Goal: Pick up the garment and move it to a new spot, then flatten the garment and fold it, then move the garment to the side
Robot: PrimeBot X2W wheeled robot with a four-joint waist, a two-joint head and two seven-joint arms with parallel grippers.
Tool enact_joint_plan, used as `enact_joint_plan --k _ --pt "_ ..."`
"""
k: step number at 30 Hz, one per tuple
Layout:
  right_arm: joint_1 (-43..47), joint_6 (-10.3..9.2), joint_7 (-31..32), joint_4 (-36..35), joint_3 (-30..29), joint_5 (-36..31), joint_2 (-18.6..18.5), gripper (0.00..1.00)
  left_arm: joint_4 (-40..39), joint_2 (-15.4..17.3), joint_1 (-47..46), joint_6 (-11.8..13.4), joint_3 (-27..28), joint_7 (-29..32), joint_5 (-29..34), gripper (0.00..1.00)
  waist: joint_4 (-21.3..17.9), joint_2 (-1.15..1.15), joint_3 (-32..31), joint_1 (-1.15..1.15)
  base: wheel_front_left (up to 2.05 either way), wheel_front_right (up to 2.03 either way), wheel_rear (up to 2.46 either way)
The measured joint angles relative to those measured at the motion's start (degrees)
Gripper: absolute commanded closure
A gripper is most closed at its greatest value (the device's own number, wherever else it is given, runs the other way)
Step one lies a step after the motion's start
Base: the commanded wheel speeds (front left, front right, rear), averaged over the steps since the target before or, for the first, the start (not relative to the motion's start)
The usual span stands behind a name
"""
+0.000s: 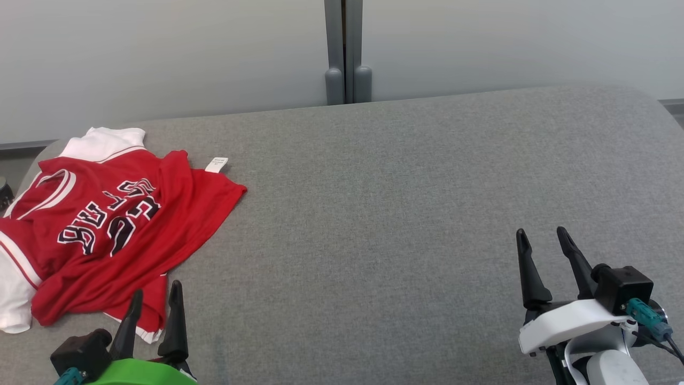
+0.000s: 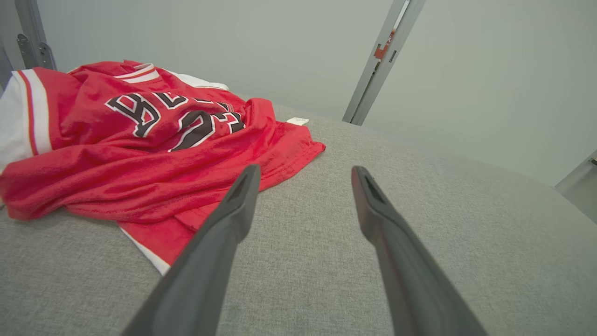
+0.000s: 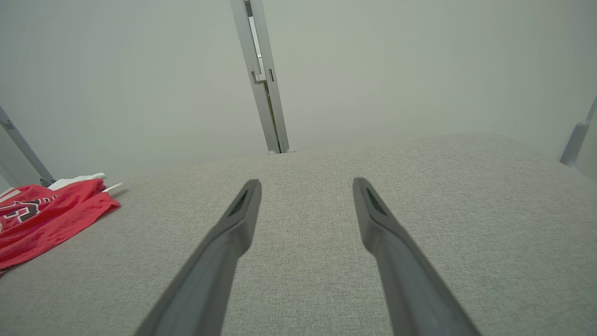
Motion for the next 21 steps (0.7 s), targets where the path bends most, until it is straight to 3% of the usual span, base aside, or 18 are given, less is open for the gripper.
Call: enact_joint_plan --k 21 --pt "1.6 0.01 -2.7 -0.5 -2.8 -9.1 -0.1 0.00 1.7 0.5 1.2 0.0 0.7 -2.5 8.3 0.00 0.1 0.00 -0.1 0.00 0.00 0.00 0.00"
